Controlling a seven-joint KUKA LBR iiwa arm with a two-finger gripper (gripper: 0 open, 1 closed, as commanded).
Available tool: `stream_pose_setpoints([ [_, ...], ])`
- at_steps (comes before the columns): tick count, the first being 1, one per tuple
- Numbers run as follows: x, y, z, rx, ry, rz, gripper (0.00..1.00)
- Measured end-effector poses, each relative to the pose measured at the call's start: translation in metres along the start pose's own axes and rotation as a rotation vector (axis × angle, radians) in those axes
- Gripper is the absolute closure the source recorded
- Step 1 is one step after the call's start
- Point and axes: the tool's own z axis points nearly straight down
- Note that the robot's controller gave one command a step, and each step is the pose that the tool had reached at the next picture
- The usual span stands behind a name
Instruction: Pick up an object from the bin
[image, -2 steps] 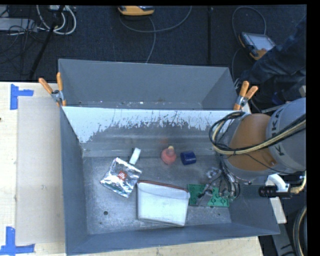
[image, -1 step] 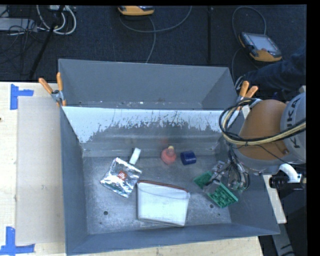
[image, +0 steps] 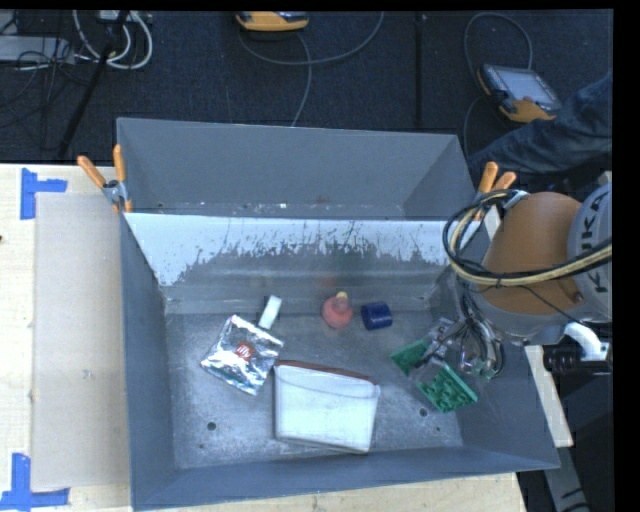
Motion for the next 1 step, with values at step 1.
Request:
stream_pose_setpoints([
  [1,-0.0004,0.0001,-0.0029,0.001,0.001,-0.005,1.00],
])
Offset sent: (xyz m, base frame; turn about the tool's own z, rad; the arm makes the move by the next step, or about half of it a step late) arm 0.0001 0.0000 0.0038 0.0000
